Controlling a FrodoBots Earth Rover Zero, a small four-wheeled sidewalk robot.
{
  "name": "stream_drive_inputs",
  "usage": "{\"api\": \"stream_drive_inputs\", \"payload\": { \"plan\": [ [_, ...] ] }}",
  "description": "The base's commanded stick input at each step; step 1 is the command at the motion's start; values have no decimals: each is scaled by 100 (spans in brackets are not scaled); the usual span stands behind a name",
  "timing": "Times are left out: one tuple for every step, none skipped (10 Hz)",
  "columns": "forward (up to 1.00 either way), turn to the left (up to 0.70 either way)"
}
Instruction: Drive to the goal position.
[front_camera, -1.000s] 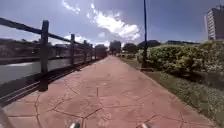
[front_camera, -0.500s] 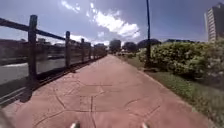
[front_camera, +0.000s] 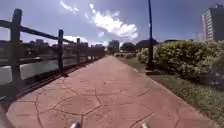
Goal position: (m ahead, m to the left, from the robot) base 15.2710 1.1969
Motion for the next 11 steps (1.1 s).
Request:
{"api": "stream_drive_inputs", "payload": {
  "plan": [
    [85, 0],
    [85, 0],
    [85, 0],
    [85, -34],
    [85, -34],
    [85, -34],
    [85, -2],
    [85, 0],
    [85, 0],
    [85, 0],
    [85, 0]
  ]
}}
